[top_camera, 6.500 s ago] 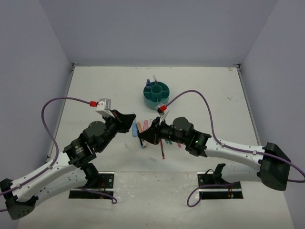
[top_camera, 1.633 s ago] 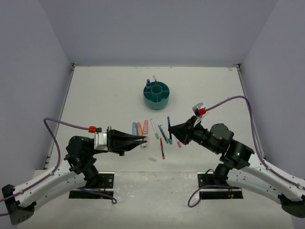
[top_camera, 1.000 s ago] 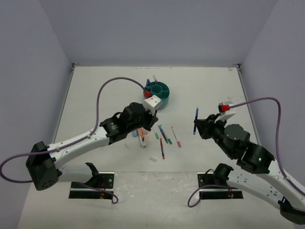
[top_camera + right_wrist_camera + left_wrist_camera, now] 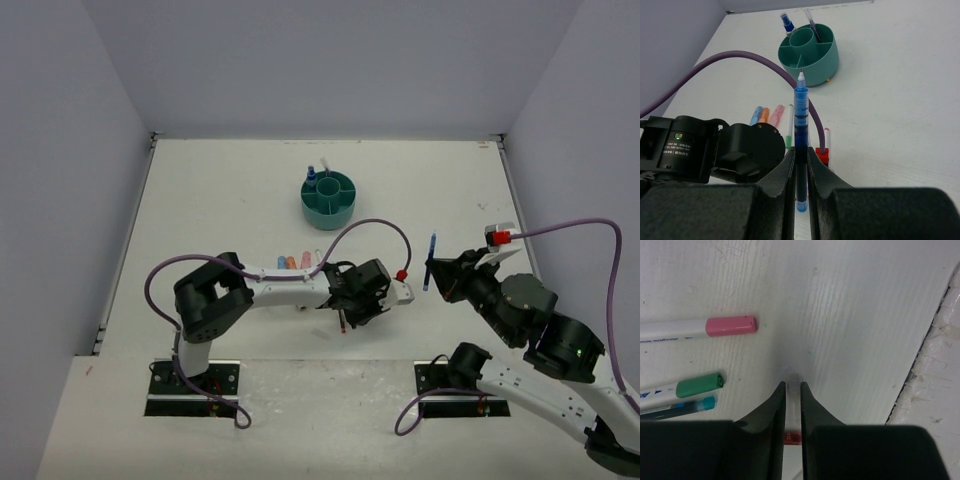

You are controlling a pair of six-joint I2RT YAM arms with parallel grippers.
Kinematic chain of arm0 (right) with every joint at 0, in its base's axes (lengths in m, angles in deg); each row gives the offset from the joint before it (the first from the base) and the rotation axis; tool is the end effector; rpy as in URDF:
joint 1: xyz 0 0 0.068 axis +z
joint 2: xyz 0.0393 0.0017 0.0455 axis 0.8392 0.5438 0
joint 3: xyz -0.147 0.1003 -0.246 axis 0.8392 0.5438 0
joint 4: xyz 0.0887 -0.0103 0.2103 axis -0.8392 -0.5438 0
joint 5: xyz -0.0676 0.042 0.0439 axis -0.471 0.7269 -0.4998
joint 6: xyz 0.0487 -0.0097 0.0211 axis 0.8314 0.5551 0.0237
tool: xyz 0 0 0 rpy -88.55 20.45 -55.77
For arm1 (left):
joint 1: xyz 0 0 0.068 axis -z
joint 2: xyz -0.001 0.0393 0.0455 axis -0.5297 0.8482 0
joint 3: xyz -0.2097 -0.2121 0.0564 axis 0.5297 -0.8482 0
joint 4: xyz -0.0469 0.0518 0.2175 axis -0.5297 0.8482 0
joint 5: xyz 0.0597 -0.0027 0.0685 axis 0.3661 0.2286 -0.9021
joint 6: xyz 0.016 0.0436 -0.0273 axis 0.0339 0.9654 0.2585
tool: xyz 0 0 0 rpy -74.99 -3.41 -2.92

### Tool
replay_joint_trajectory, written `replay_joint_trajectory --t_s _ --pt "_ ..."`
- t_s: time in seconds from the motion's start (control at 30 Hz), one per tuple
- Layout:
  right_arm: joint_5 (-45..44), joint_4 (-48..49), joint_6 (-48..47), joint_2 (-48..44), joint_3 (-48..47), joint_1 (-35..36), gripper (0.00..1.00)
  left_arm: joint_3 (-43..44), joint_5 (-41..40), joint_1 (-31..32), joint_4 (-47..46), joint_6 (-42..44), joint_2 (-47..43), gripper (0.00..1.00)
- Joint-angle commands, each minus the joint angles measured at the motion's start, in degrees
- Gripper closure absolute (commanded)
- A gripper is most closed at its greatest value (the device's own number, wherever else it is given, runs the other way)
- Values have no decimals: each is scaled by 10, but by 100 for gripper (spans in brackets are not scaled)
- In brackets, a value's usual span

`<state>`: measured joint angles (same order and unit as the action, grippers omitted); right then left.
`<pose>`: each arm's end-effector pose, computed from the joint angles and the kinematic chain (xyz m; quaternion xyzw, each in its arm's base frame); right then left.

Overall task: Sort the stationery into containers
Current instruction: Place the pen cap at the center of the board.

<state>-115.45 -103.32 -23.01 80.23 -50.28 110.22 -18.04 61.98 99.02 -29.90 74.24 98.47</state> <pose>0.0170 -0.0042 0.3629 -0.0284 0.7756 0.2506 0.5787 0.1399 -0.3443 0.2108 0.5606 0.7862 -0.1969 0.1700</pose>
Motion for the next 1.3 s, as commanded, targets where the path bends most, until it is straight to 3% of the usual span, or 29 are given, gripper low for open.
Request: replay_joint_trajectory --t_s 0.0,0.1,0.33,0.57,0.67,0.87,0.9,0.97,1.03,1.1,1.17,1.27 --pt "8 2 5 -4 -19 -3 100 15 3 7 -2 13 3 83" --pt "9 3 6 -4 -19 -3 100 11 0 7 -7 12 0 78" --pt "11 2 6 -5 -24 -2 100 1 -11 8 -24 -4 -41 52" --pt "9 3 4 3 -31 -2 100 -25 -31 8 -66 -57 -97 45" --pt "6 2 5 3 -37 -2 100 -43 -77 8 -87 -110 -125 40" --pt "-7 6 5 6 -48 -2 100 -37 -218 22 -54 -316 -128 35" --pt "-7 7 5 7 -49 -2 100 -32 -271 32 -26 -403 -125 34" --pt "-8 9 5 12 -49 -2 100 9 -350 62 43 -548 -105 34" --pt "-5 15 5 15 -46 -2 100 76 -419 97 201 -748 -65 33" --pt "1 28 4 17 -39 -3 100 163 -479 133 314 -859 -6 31" --pt "9 35 5 21 -38 -2 100 262 -495 153 389 -920 63 35" --pt "17 33 3 28 -44 -3 100 298 -491 153 442 -963 109 41"
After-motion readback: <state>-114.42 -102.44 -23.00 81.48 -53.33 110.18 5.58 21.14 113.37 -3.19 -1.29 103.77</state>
